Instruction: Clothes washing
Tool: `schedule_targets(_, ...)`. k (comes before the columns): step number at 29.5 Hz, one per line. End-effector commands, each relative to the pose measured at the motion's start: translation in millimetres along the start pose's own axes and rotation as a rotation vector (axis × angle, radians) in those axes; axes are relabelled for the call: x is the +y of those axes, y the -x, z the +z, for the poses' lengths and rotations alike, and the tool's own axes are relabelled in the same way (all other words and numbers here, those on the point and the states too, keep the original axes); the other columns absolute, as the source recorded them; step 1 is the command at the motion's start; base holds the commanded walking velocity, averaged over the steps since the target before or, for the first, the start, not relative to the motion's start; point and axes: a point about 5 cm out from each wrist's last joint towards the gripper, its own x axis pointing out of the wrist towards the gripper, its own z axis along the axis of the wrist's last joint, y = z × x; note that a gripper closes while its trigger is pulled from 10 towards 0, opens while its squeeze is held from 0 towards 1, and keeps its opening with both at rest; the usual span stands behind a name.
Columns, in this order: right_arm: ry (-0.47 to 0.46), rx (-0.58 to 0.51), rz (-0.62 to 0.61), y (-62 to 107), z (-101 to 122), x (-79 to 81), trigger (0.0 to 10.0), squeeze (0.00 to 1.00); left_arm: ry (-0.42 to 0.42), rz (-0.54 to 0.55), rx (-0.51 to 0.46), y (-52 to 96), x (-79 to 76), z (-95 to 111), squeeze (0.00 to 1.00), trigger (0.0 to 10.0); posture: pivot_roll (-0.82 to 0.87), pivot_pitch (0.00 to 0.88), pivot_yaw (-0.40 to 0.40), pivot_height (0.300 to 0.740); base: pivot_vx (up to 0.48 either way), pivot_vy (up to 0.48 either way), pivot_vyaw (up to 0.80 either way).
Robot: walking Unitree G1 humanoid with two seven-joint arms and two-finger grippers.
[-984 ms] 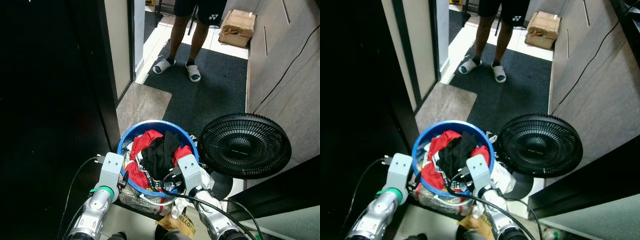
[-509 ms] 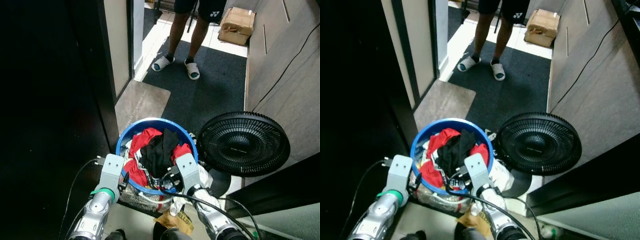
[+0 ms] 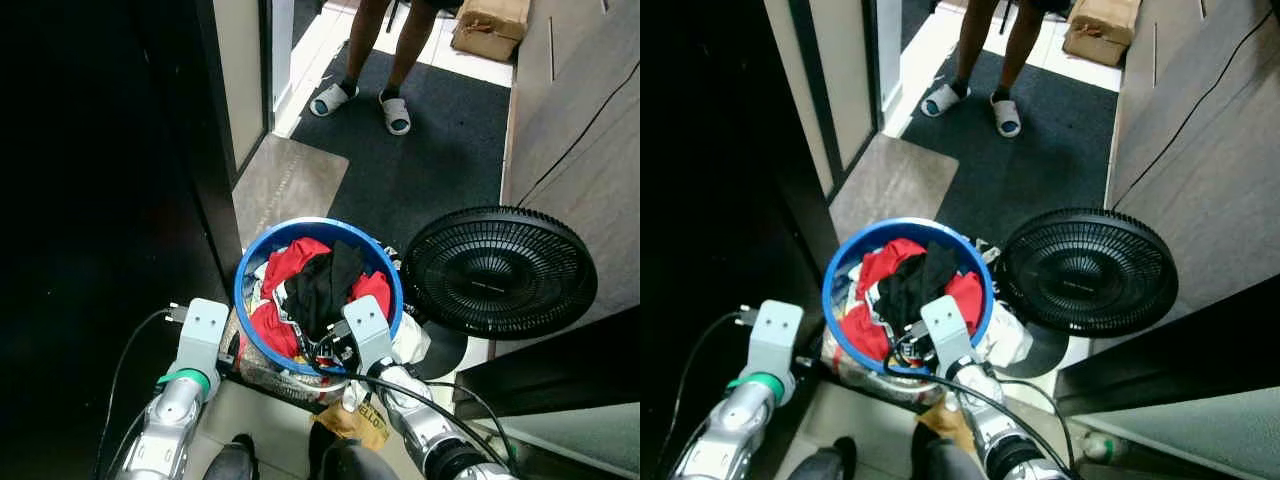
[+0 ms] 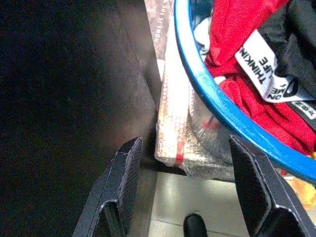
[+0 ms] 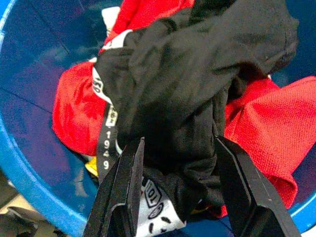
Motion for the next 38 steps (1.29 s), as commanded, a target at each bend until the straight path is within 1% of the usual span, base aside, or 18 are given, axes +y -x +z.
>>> schedule_targets(1, -0.022, 0.067, 0.005, 2.9, -12, 2.3, 10.0, 0.00, 0.016, 0.006, 0.062, 9.3, 2.7, -15, 0.00, 10.0, 0.21, 0.397, -0.025, 0.740, 0.000, 0.000, 0.00)
schedule_targets(8, -0.011, 0.077, 0.008, 0.4, -10, 1.9, 10.0, 0.00, 0.012, 0.011, 0.065, 13.2, 5.2, -15, 0.00, 10.0, 0.23, 0.411, -0.019, 0.740, 0.000, 0.000, 0.00)
schedule_targets(10, 0.018, 0.122, -0.033, -3.6, -8, -2.2, 10.0, 0.00, 0.004, 0.025, 0.074, 20.6, 11.2, -16, 0.00, 10.0, 0.27, 0.432, -0.013, 0.740, 0.000, 0.000, 0.00)
schedule_targets(11, 0.018, 0.122, -0.033, -3.6, -8, -2.2, 10.0, 0.00, 0.004, 0.025, 0.074, 20.6, 11.2, -16, 0.00, 10.0, 0.27, 0.432, -0.013, 0.740, 0.000, 0.000, 0.00)
schedule_targets(12, 0.027, 0.149, -0.037, -5.1, -8, -2.4, 10.0, 0.00, 0.001, 0.032, 0.079, 24.0, 14.1, -17, 0.00, 10.0, 0.27, 0.433, -0.014, 0.740, 0.000, 0.000, 0.00)
schedule_targets(13, 0.061, 0.188, -0.030, -5.6, -10, -1.4, 10.0, 0.00, -0.001, 0.037, 0.086, 26.9, 16.1, -18, 0.00, 10.0, 0.27, 0.434, -0.015, 0.740, 0.000, 0.000, 0.00)
schedule_targets(15, 0.061, 0.188, -0.030, -5.6, -10, -1.4, 10.0, 0.00, -0.001, 0.037, 0.086, 26.9, 16.1, -18, 0.00, 10.0, 0.27, 0.434, -0.015, 0.740, 0.000, 0.000, 0.00)
schedule_targets(17, 0.088, 0.261, 0.008, -4.0, -18, 2.7, 10.0, 0.00, 0.000, 0.041, 0.098, 29.8, 17.0, -18, 0.00, 10.0, 0.27, 0.431, -0.020, 0.740, 0.000, 0.000, 0.00)
schedule_targets(18, 0.088, 0.261, 0.008, -4.0, -18, 2.7, 10.0, 0.00, 0.000, 0.041, 0.098, 29.8, 17.0, -18, 0.00, 10.0, 0.27, 0.431, -0.020, 0.740, 0.000, 0.000, 0.00)
schedule_targets(19, 0.094, 0.294, 0.023, -1.9, -23, 3.8, 10.0, 0.00, 0.001, 0.041, 0.102, 30.6, 16.3, -18, 0.00, 10.0, 0.27, 0.431, -0.020, 0.740, 0.000, 0.000, 0.00)
schedule_targets(21, 0.094, 0.294, 0.023, -1.9, -23, 3.8, 10.0, 0.00, 0.001, 0.041, 0.102, 30.6, 16.3, -18, 0.00, 10.0, 0.27, 0.431, -0.020, 0.740, 0.000, 0.000, 0.00)
schedule_targets(22, 0.091, 0.318, 0.032, -0.1, -27, 4.4, 10.0, 0.00, 0.003, 0.041, 0.104, 30.7, 15.4, -18, 0.00, 10.0, 0.27, 0.427, -0.023, 0.740, 0.000, 0.000, 0.00)
schedule_targets(23, 0.091, 0.318, 0.032, -0.1, -27, 4.4, 10.0, 0.00, 0.003, 0.041, 0.104, 30.7, 15.4, -18, 0.00, 10.0, 0.27, 0.427, -0.023, 0.740, 0.000, 0.000, 0.00)
schedule_targets(24, 0.098, 0.342, 0.026, 2.8, -33, 2.2, 4.4, 0.00, 0.006, 0.039, 0.107, 30.8, 13.6, -17, 0.00, 10.0, 0.26, 0.426, -0.024, 0.740, 0.000, 0.000, 0.00)
schedule_targets(26, 0.098, 0.342, 0.026, 2.8, -33, 2.2, 4.4, 0.00, 0.006, 0.039, 0.107, 30.8, 13.6, -17, 0.00, 10.0, 0.26, 0.426, -0.024, 0.740, 0.000, 0.000, 0.00)
schedule_targets(27, 0.094, 0.352, 0.012, 4.8, -36, -0.9, 0.0, 0.00, 0.009, 0.036, 0.108, 29.9, 12.2, -17, 0.00, 10.0, 0.25, 0.419, -0.022, 0.740, 0.000, 0.000, 0.00)
schedule_targets(31, 0.086, 0.360, -0.014, 6.7, -39, -5.6, 0.0, 0.00, 0.012, 0.031, 0.113, 29.4, 10.4, -16, 0.00, 10.0, 0.25, 0.415, -0.019, 0.740, 0.000, 0.000, 0.00)
schedule_targets(38, 0.073, 0.350, -0.033, 7.5, -39, -7.6, 0.0, 0.00, 0.009, 0.024, 0.118, 29.6, 9.4, -15, 0.00, 10.0, 0.25, 0.411, -0.011, 0.740, 0.000, 0.000, 0.00)
